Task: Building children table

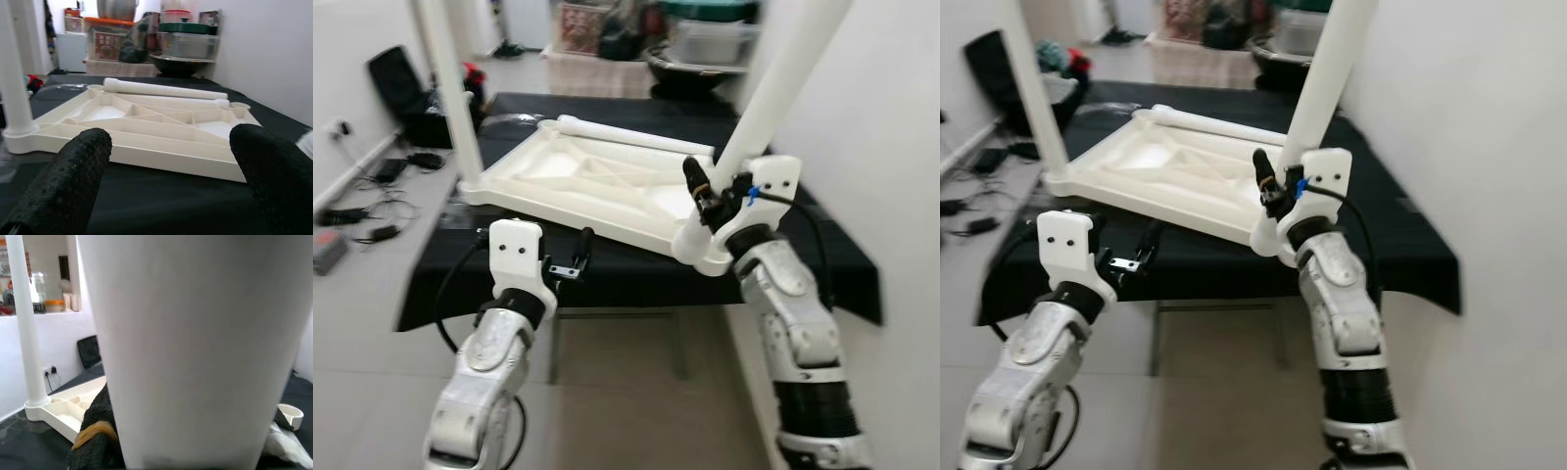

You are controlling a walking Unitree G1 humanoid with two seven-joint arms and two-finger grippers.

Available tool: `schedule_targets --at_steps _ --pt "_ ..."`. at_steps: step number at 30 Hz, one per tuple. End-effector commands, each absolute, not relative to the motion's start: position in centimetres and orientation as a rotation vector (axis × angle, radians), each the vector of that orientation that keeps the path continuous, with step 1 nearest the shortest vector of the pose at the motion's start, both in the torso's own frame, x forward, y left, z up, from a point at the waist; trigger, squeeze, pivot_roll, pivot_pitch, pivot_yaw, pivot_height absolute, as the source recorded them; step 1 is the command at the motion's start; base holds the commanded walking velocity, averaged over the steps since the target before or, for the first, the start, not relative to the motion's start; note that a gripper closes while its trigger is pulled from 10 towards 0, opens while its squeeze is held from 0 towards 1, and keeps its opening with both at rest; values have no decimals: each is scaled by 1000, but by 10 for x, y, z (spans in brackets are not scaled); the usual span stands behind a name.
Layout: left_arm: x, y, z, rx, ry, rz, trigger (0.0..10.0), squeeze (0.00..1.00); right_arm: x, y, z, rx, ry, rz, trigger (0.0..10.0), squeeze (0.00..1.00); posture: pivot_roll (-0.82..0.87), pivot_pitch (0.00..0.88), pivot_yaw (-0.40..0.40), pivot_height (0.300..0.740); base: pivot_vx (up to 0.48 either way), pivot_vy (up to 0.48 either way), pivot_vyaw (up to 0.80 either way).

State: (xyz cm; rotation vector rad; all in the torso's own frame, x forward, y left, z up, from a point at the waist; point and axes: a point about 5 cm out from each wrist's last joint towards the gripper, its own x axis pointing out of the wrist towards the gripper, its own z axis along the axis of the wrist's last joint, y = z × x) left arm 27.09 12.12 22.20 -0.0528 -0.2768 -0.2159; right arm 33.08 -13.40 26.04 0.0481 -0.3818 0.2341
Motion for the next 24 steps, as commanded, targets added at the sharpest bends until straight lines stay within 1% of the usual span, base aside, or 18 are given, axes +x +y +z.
schedule_targets --at_steps 1,9,14,24 --pt "273 121 221 -49 -262 -203 10000 0 330 -138 265 51 -394 215 10000 0 63 96 -103 740 0 0 0" --pt "277 129 226 -49 -274 -164 10000 0 331 -138 266 49 -390 212 10000 0 64 111 -109 740 0 0 0" --pt "278 136 227 -46 -274 -141 10000 0 331 -139 266 29 -385 210 10000 0 63 114 -106 740 310 0 0" --pt "280 138 226 -54 -264 -131 10000 0 332 -143 268 19 -394 197 10000 0 56 117 -103 740 390 0 0"
